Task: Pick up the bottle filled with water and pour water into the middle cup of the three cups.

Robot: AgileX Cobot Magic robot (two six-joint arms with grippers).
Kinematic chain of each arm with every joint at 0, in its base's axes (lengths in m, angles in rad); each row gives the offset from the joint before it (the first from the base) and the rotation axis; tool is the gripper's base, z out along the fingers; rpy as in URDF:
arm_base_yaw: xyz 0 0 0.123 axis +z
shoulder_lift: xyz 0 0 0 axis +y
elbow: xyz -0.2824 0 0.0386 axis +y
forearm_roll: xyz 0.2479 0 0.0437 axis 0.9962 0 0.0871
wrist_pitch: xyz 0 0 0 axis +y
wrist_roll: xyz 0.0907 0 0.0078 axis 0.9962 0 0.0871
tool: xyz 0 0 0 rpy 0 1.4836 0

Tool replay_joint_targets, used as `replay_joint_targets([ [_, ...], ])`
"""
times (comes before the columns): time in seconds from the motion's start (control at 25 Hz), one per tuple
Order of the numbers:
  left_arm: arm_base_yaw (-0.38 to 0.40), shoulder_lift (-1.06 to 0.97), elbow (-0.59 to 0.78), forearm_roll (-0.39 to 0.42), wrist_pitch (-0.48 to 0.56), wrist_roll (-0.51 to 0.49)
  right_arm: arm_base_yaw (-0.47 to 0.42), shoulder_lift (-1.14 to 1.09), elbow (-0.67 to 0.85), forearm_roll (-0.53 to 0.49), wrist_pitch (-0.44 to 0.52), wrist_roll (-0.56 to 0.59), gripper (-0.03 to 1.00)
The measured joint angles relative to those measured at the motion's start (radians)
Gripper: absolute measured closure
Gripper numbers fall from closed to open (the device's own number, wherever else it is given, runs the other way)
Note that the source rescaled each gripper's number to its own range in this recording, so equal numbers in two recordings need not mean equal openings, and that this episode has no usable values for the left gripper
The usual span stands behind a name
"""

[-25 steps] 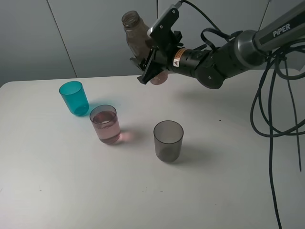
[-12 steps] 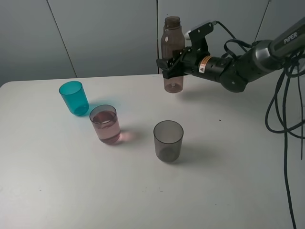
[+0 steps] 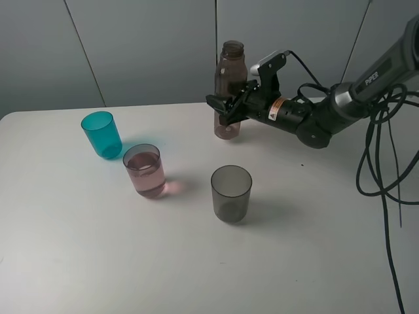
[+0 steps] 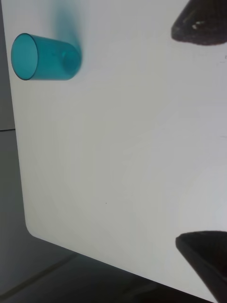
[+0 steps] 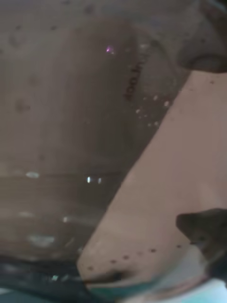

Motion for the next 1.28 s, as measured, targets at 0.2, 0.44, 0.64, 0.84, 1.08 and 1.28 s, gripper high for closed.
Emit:
replay_joint_targets([
  [0.2,0.0,0.0,0.0,0.0,0.0,-0.004,0.0,0.012,0.0,-0.052,0.004,-0.009,0.96],
  [0.44,0.0,0.0,0.001,0.0,0.0,-0.004,0.0,0.02,-0.003,-0.081,0.009,-0.026,0.96],
  [0.64,0.0,0.0,0.001,0.0,0.0,-0.004,0.0,0.02,-0.006,-0.101,0.01,-0.039,0.96],
  [0.84,0.0,0.0,0.001,0.0,0.0,-0.004,0.0,0.02,-0.006,-0.107,0.02,-0.044,0.77],
  [1.08,0.0,0.0,0.001,0.0,0.0,-0.004,0.0,0.02,-0.006,-0.108,0.042,-0.003,0.0],
  [1.28,0.0,0.0,0.001,0.0,0.0,-0.004,0.0,0.02,-0.006,-0.109,0.051,0.016,-0.01],
])
